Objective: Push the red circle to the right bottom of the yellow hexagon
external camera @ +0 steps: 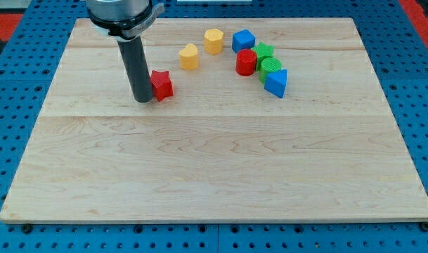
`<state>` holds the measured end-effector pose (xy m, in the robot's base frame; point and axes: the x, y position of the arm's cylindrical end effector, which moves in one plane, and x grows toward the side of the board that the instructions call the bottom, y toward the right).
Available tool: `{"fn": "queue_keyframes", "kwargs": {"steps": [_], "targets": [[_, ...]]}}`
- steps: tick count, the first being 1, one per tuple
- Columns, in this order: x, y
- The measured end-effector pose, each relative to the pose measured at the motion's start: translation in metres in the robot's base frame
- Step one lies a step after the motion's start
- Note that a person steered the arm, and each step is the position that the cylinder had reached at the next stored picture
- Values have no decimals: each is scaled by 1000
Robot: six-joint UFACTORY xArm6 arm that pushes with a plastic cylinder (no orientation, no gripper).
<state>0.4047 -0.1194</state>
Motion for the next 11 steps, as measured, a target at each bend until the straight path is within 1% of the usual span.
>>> {"fn": "queue_keyframes", "kwargs": {"steps": [3, 4, 5, 6, 7, 8, 10, 11], "targets": [[-27, 14], [-11, 17], [40, 21], [43, 93], [24, 135], [3, 134], [-27, 181], [-41, 188]]}}
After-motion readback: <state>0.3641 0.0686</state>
